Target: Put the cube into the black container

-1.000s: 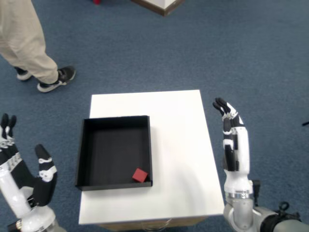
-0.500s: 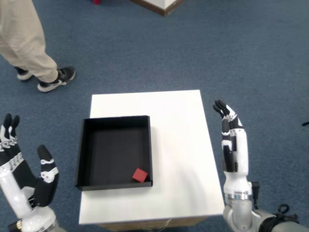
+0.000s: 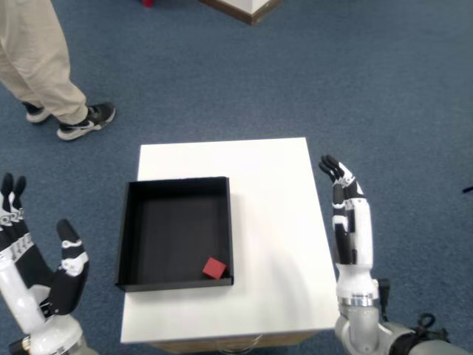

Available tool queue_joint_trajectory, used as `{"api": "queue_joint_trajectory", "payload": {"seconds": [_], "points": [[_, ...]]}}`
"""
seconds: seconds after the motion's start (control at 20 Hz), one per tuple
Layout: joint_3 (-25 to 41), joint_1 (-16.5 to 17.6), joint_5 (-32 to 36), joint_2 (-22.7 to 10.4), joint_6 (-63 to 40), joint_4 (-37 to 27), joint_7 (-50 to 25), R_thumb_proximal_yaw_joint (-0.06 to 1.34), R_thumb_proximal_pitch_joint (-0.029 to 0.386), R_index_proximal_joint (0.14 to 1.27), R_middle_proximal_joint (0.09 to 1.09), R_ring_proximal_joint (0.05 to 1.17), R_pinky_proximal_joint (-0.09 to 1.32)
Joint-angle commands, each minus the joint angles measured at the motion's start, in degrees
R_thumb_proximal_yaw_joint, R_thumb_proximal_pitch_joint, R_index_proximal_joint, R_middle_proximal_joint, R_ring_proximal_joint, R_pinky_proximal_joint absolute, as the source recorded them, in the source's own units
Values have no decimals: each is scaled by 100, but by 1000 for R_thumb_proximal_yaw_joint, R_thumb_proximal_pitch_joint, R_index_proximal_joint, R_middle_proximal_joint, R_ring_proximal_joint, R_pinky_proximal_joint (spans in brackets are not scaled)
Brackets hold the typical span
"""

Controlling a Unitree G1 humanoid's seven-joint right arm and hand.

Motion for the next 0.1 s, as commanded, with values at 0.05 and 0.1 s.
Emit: {"api": "queue_joint_trajectory", "payload": {"seconds": [0.05,0.1], "points": [[-117,-197,28,-62,-274,60,37,-1,215,294,271,292,131],[-113,-157,8,-36,-256,90,30,-1,217,295,272,294,133]]}}
